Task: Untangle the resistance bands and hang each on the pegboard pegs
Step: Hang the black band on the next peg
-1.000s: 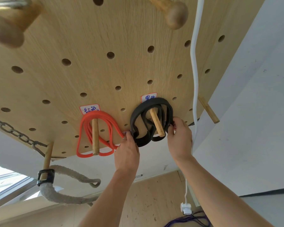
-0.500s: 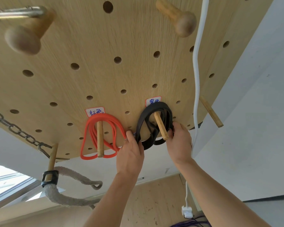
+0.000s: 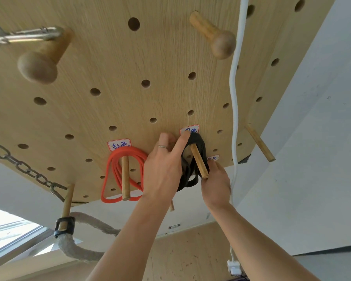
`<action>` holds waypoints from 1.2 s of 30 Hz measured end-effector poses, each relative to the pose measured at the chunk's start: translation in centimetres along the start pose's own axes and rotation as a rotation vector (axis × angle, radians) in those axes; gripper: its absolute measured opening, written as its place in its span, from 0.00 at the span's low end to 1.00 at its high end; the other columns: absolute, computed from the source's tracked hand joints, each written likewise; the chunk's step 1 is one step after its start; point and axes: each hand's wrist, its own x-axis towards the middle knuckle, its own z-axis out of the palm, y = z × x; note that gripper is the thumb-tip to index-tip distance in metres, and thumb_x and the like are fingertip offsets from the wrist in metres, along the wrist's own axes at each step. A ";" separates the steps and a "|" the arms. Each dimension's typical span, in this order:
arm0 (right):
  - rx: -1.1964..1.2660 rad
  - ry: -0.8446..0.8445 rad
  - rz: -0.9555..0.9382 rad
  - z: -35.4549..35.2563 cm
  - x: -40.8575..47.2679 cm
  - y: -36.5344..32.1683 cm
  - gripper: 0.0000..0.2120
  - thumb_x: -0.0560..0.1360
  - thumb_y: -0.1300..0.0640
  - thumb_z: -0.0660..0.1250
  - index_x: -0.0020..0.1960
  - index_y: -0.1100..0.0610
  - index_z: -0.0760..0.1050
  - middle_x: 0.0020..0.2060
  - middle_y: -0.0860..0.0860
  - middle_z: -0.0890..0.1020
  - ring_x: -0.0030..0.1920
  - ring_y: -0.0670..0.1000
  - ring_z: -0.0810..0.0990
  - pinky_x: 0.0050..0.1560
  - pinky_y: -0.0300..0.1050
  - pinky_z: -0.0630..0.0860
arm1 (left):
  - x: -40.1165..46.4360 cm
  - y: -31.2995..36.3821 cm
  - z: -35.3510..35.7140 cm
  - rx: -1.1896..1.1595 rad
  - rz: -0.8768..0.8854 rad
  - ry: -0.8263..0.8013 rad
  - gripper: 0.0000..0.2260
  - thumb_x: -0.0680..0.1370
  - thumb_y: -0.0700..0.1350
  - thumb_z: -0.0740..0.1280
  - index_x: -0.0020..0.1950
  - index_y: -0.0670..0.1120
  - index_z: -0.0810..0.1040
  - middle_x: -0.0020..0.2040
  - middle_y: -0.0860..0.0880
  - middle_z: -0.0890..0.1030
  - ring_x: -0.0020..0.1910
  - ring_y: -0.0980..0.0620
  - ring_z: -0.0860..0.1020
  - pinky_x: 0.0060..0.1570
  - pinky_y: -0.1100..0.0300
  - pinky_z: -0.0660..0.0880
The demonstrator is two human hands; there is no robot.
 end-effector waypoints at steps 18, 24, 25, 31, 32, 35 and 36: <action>-0.017 -0.104 0.060 -0.3 0.8 0.3 0.07 0.80 0.59 0.68 0.58 0.58 0.77 0.41 0.52 0.82 0.42 0.54 0.82 0.43 0.47 0.80 | 0.0 -2.1 0.8 0.064 0.126 -0.021 0.18 0.83 0.51 0.53 0.70 0.55 0.73 0.59 0.55 0.70 0.49 0.54 0.72 0.40 0.66 0.71; 0.059 -0.002 -0.001 -0.8 0.3 -0.5 0.10 0.79 0.62 0.70 0.59 0.61 0.75 0.51 0.52 0.75 0.45 0.53 0.76 0.46 0.50 0.81 | 0.5 -1.5 0.2 0.175 0.207 0.034 0.19 0.80 0.39 0.66 0.70 0.49 0.75 0.56 0.47 0.76 0.46 0.48 0.76 0.34 0.55 0.74; 0.082 0.011 0.008 -0.9 0.3 -0.6 0.10 0.79 0.62 0.69 0.59 0.61 0.74 0.50 0.49 0.72 0.44 0.52 0.76 0.45 0.49 0.81 | 0.6 -1.5 0.2 0.180 0.226 0.048 0.19 0.79 0.37 0.67 0.70 0.48 0.76 0.56 0.46 0.77 0.45 0.47 0.76 0.33 0.54 0.74; 0.163 0.093 -0.022 -2.6 0.1 -2.0 0.14 0.80 0.61 0.67 0.64 0.59 0.69 0.49 0.46 0.70 0.43 0.52 0.78 0.38 0.47 0.79 | 1.0 -1.4 -0.1 0.173 0.269 0.067 0.20 0.78 0.35 0.68 0.69 0.47 0.77 0.54 0.46 0.77 0.43 0.46 0.76 0.32 0.52 0.75; 0.166 0.135 -0.060 -3.1 0.1 -2.5 0.15 0.80 0.62 0.66 0.66 0.60 0.70 0.50 0.47 0.70 0.42 0.52 0.78 0.37 0.46 0.78 | 1.2 -1.3 -0.1 0.175 0.282 0.062 0.19 0.78 0.35 0.68 0.68 0.47 0.77 0.54 0.46 0.77 0.42 0.46 0.76 0.32 0.51 0.76; 0.173 0.219 -0.151 -4.4 0.5 -3.9 0.16 0.81 0.61 0.64 0.69 0.59 0.72 0.55 0.51 0.75 0.46 0.49 0.76 0.39 0.39 0.75 | 1.5 -1.3 0.0 0.172 0.324 0.063 0.17 0.78 0.34 0.67 0.66 0.46 0.79 0.53 0.45 0.78 0.41 0.45 0.76 0.33 0.48 0.77; 0.164 0.234 -0.176 -4.7 0.7 -4.2 0.15 0.81 0.61 0.64 0.68 0.59 0.73 0.55 0.52 0.76 0.46 0.46 0.74 0.38 0.33 0.72 | 1.6 -1.4 0.0 0.169 0.333 0.072 0.16 0.78 0.34 0.67 0.65 0.46 0.80 0.52 0.45 0.78 0.41 0.45 0.76 0.33 0.48 0.77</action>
